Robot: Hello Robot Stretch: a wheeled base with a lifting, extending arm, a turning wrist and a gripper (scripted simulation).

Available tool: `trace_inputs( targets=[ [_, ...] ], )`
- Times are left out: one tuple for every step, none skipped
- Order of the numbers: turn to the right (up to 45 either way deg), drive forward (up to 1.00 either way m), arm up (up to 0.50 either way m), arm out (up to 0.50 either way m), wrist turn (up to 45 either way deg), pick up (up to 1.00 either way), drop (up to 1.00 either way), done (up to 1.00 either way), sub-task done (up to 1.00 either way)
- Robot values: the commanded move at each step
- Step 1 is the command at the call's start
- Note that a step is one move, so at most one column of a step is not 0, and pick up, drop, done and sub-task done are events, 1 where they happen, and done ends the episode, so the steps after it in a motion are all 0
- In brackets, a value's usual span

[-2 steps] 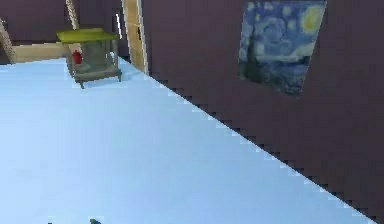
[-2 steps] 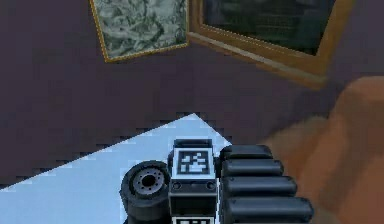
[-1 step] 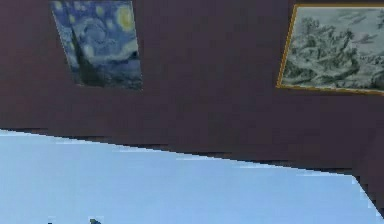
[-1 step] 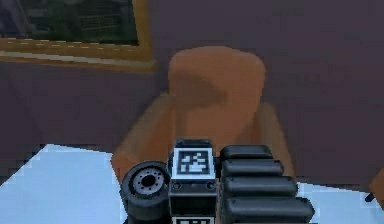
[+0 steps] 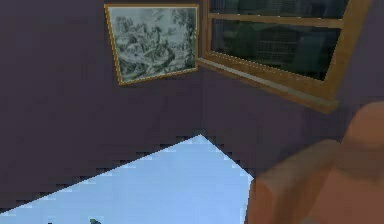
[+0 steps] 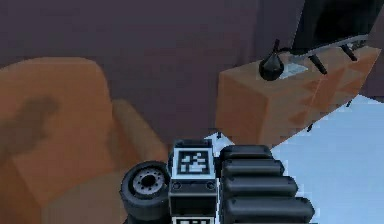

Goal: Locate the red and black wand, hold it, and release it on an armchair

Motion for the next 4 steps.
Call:
trace_inputs(
  targets=[
    [9.0, 0.00, 0.00, 0.00, 0.0, 0.00, 0.00, 0.00, 0.00],
    [-45.0, 0.00, 0.00, 0.00, 0.0, 0.00, 0.00, 0.00, 0.00],
    [-39.0, 0.00, 0.00, 0.00, 0.0, 0.00, 0.00, 0.00, 0.00],
    [45.0, 0.00, 0.00, 0.00, 0.0, 0.00, 0.00, 0.00, 0.00]
  ],
)
